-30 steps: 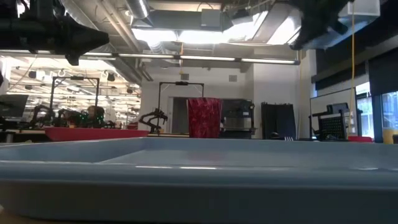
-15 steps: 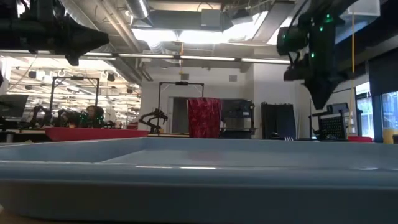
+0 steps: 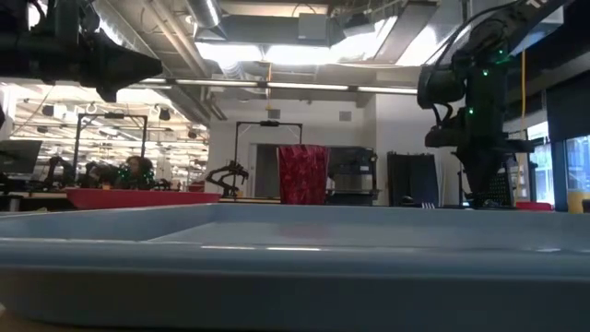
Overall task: Pick and place plate/cup/fork/spoon on tray
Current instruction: Put the orange spoon on the blue serving tray
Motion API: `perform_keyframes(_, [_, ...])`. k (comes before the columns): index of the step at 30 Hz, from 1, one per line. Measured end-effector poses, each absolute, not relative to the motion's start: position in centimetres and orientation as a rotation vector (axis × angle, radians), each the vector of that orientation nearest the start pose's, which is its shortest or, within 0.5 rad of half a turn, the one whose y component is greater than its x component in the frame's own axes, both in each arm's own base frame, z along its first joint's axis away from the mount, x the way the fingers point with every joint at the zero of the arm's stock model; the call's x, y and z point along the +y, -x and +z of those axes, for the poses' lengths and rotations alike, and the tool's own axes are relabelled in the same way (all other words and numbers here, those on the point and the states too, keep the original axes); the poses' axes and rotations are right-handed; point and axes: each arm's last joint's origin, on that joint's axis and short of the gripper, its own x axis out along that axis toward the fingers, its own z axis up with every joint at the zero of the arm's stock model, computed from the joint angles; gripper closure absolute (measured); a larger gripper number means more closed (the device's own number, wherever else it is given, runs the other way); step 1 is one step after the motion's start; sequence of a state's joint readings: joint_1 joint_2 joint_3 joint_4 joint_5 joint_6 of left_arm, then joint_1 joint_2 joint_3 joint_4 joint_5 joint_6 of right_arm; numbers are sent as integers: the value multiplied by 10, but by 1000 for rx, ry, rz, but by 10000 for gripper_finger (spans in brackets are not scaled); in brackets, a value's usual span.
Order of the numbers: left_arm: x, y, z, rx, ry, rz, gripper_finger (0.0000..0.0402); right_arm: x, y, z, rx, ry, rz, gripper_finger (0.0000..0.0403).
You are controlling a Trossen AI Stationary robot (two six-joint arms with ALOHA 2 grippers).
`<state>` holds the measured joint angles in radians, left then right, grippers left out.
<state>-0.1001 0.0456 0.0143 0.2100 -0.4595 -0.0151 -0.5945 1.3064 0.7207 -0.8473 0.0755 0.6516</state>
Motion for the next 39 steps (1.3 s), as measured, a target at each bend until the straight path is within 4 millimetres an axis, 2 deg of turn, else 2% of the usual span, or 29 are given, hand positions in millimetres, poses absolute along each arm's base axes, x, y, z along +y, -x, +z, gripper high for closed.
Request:
perform_keyframes(15, [3,-96,184,-174,64,360,347,-118,-171,181,1151,-861,-980,370])
perform_keyframes(22, [3,-96,184,-174,64,360,347,-121,-170,181,1140,-796,-1051,369])
perform_keyframes(39, [3,-96,184,-174,64,361,347,-122,-170,182,1107,-796,-1127,369])
